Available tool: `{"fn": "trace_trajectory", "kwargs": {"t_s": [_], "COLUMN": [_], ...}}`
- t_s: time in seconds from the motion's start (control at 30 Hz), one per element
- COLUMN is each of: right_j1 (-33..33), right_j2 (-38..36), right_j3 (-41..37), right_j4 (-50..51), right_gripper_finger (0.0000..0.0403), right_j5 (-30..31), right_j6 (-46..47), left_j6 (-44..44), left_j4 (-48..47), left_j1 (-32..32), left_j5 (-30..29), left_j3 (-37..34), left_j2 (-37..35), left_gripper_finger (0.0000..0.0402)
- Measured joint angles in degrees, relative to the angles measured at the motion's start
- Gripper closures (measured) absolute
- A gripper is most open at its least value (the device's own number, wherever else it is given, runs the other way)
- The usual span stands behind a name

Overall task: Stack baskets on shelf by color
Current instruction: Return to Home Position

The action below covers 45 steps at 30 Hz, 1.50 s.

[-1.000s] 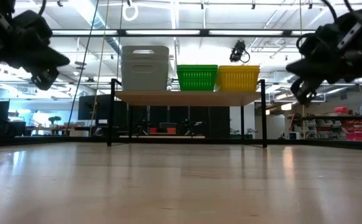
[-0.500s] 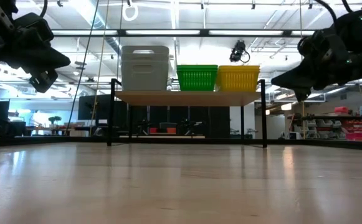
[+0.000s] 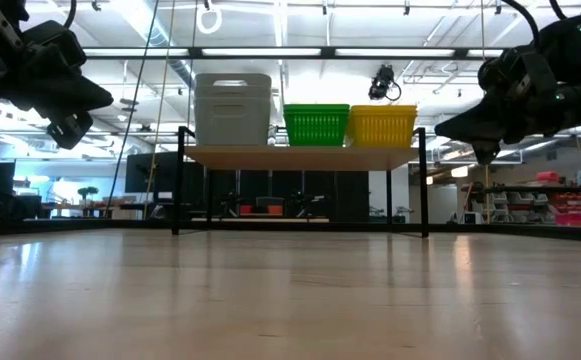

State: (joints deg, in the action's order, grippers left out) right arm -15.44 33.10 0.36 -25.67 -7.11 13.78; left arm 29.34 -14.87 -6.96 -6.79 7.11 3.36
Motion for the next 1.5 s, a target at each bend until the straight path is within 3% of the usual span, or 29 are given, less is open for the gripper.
{"fn": "trace_trajectory", "kwargs": {"t_s": [1.5], "right_j1": [0.00], "right_j2": [0.00], "right_j3": [0.00], "right_j4": [0.04], "right_gripper_finger": [0.0391], "right_j5": [-0.04], "right_j6": [0.02], "left_j6": [-0.02], "left_j4": [0.17], "left_j1": [0.04], "left_j5": [-0.01], "left_j3": [0.04], "left_j2": [-1.11], "left_gripper_finger": [0.0373]}}
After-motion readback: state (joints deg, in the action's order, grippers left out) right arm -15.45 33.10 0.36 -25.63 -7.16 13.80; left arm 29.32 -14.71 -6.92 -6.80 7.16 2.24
